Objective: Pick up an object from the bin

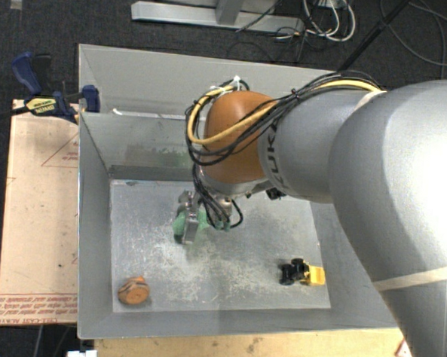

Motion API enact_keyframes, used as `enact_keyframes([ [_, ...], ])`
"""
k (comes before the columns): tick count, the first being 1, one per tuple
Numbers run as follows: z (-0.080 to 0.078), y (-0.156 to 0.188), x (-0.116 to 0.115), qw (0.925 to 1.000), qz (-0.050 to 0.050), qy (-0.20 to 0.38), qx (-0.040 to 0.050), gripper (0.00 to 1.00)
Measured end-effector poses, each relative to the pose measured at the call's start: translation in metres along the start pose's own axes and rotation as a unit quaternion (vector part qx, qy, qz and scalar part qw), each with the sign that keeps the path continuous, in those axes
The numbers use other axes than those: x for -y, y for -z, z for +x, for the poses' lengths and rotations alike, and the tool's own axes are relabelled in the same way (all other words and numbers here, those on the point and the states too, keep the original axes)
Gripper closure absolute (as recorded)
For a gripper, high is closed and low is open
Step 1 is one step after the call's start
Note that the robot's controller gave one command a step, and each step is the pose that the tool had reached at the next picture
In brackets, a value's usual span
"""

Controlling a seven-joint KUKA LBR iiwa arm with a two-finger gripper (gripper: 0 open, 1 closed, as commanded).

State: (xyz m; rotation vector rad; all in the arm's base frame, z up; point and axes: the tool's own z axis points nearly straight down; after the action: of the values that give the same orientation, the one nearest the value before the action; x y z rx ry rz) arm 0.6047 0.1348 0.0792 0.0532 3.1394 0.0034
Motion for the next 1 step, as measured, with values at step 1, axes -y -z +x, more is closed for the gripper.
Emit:
enact_keyframes([
  [1,0.0000,0.0000,0.0000,1.0000,0.000,0.000,0.0000,1.00],
])
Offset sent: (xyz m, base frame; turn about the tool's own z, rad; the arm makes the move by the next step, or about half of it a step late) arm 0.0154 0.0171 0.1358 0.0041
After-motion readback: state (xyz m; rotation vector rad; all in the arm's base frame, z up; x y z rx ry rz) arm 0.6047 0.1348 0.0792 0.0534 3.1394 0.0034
